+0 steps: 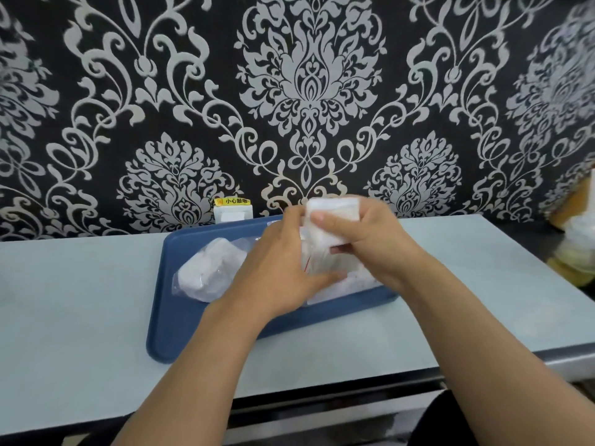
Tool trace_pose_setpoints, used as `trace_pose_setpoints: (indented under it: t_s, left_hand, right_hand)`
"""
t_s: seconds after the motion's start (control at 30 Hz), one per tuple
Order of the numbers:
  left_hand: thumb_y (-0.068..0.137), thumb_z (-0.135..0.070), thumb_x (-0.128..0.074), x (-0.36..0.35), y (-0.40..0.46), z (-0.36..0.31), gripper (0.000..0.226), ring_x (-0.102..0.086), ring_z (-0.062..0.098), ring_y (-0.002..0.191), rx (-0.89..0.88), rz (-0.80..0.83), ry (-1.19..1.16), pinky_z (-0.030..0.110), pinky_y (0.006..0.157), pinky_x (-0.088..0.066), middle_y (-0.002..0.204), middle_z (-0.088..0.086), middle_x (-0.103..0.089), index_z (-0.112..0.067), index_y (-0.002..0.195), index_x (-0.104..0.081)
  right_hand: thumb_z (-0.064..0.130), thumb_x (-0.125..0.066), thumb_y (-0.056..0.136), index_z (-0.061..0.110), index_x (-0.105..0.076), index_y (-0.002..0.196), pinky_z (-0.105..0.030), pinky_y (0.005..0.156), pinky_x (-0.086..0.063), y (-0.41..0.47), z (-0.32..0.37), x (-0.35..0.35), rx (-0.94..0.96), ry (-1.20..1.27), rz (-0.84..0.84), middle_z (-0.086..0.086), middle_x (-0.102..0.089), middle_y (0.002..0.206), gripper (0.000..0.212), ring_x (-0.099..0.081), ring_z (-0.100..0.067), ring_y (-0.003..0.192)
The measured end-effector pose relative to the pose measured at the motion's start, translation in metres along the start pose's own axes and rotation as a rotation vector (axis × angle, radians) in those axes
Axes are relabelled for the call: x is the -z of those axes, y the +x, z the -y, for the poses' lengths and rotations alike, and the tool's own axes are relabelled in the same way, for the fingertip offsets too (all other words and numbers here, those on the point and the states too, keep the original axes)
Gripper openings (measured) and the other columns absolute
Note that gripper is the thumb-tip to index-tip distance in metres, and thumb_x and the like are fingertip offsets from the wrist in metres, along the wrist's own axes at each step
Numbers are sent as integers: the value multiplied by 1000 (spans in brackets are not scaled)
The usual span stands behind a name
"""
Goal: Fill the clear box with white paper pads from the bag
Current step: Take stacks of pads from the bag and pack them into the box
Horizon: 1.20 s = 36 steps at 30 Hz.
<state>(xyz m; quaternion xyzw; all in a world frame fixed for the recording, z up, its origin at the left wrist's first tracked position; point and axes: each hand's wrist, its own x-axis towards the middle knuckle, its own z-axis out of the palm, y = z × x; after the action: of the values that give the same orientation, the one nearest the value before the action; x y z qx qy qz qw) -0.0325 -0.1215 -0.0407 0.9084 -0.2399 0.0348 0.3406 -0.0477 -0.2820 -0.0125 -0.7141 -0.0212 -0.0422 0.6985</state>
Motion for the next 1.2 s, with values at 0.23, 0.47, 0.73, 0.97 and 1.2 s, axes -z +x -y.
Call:
trace_pose_setpoints:
  t_s: [0.23, 0.47, 0.73, 0.97, 1.2]
  left_hand:
    - [85, -49, -71, 8, 4, 30, 66, -42, 14, 136, -21, 27, 42, 38, 115, -36, 147, -11, -46, -28, 143, -47]
    - [95, -32, -61, 11, 10, 53, 53, -42, 24, 139, 98, 2, 206, 55, 113, -34, 150, -4, -49, -31, 145, -45]
    - [81, -56, -69, -2, 5, 8, 30, -60, 15, 101, -195, -114, 234, 38, 98, -43, 100, -11, -70, -29, 94, -73]
    - [87, -48, -70, -9, 2, 6, 22, -61, 21, 87, -99, 97, 408, 34, 86, -46, 85, -2, -70, -27, 84, -76]
    - [80, -45, -79, -6, 1, 7, 20, -61, 22, 87, -63, 99, 325, 32, 71, -51, 90, 0, -67, -27, 74, -73]
  right_hand:
    - [36, -78, 84, 13, -71, 94, -22, 49, -37, 5, 7, 42, -166, -76, -273, 4, -68, 67, 27, -56, -12, 55]
    - [38, -71, 89, 16, -58, 75, -21, 43, -33, 15, 0, 17, -256, -630, 16, -1, -53, 60, 30, -46, -14, 49]
    - [42, -79, 75, 15, -47, 62, -27, 54, -37, 32, -16, 0, -332, -1216, 48, 5, -44, 65, 44, -47, -13, 59]
    - [32, -70, 79, 21, -58, 115, -30, 74, -43, 32, -23, -16, -317, -1507, -127, 0, -55, 98, 39, -62, -24, 105]
    - [61, -79, 59, 20, -53, 84, -30, 65, -44, 25, -16, -9, -350, -1407, -51, 3, -58, 86, 54, -59, -21, 81]
